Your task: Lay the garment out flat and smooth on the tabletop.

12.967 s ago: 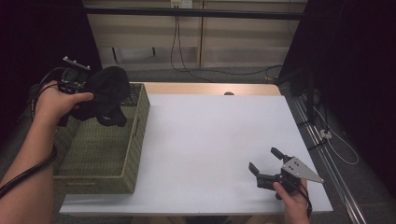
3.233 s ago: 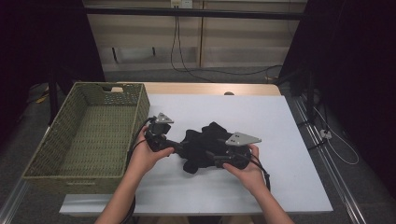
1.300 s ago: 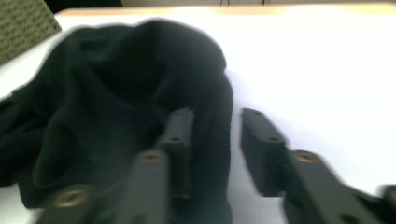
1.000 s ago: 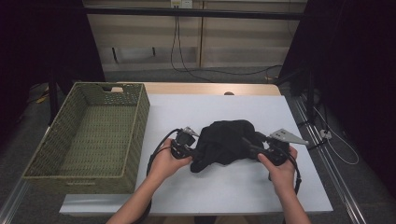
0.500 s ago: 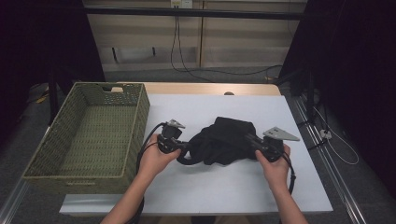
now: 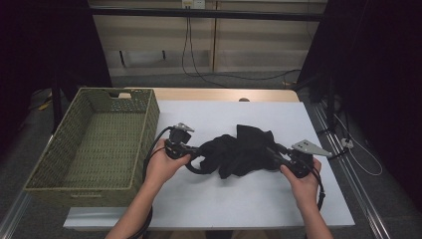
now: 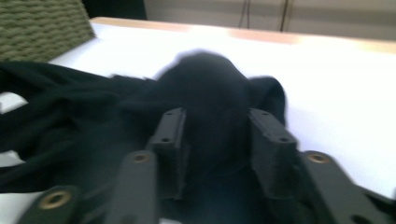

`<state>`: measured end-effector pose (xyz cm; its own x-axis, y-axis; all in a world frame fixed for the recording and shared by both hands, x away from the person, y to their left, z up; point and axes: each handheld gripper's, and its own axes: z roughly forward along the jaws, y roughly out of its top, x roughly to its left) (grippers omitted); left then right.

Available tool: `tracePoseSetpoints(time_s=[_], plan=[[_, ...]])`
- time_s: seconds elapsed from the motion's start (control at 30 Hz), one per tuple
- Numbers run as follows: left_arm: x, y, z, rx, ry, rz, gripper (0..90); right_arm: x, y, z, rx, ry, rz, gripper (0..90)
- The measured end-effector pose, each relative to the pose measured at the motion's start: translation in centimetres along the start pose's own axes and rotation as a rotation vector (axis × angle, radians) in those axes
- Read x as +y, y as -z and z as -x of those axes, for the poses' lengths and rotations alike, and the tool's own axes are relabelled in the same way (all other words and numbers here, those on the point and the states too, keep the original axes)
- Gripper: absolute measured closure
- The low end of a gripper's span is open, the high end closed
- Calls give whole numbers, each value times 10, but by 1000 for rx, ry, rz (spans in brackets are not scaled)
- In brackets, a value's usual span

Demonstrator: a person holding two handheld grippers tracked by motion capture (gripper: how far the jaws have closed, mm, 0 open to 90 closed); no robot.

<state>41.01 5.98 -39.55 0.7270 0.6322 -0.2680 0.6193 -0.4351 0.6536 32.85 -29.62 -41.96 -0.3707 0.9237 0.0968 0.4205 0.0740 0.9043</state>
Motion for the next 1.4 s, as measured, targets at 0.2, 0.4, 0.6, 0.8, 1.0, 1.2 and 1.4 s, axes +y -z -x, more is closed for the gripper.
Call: tracePoseSetpoints(time_s=[0.2,0.4,0.6,0.8,1.0,1.2,1.4], plan=[[0,7,-2,26,3,25,856,9,-8,-28,89,69,9,431],[-4,10,-8,45,37,40,780,14,-19,-51,144,116,-3,333],[-7,10,-10,83,13,46,412,17,-24,-65,201,132,-2,329],[-6,15,-12,115,26,80,221,21,-30,-82,282,178,-9,371],[-6,19,-15,130,43,75,165,14,-53,-98,323,246,-94,414],[-8,19,-20,145,62,74,163,7,-84,-108,351,299,-190,405],[-9,19,-23,153,68,65,163,8,-109,-113,308,278,-215,555]])
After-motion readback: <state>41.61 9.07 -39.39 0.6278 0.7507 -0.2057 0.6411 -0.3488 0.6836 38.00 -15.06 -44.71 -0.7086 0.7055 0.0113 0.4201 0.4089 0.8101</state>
